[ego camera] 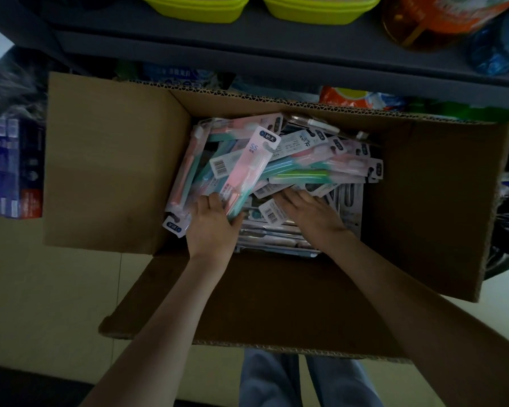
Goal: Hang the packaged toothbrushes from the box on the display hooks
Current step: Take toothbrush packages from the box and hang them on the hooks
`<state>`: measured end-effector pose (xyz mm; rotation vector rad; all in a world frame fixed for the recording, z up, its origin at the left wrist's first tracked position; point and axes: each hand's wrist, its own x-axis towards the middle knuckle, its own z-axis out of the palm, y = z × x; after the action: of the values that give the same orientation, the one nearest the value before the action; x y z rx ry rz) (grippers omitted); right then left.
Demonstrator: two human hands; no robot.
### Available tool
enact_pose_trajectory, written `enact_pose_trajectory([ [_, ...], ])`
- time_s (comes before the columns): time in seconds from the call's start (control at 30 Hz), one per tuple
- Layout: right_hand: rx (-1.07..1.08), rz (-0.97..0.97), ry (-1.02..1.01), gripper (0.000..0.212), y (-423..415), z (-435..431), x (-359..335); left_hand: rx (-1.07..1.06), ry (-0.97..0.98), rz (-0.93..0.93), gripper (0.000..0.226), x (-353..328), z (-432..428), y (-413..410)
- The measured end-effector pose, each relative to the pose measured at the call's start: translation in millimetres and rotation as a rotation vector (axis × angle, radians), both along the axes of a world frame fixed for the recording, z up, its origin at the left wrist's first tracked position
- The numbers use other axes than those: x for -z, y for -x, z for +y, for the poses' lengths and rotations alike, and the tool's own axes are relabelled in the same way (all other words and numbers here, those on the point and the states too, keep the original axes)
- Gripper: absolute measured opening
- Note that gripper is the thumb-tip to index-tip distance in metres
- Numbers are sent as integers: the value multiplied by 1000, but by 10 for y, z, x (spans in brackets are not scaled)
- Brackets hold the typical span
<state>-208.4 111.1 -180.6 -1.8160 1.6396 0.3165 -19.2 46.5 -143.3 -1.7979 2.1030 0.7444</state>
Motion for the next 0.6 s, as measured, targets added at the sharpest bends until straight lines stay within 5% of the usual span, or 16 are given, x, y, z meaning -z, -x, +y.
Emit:
enact_pose_trajectory([
  [0.17,-81,21,33,67,-74,10,-56,-12,-22,4,59,-29,13,-9],
  [0.27,-96,-137,59,61,-87,93,-131,-67,-24,48,57,-88,7,-25],
  [0.43,318,-571,-132,33,-116,-45,-456,-177,-17,100,67,-145,-6,-147],
  [0.6,546,-446,-104,41,-74,-233,-204,-216,-31,101,66,-159,-3,-250],
])
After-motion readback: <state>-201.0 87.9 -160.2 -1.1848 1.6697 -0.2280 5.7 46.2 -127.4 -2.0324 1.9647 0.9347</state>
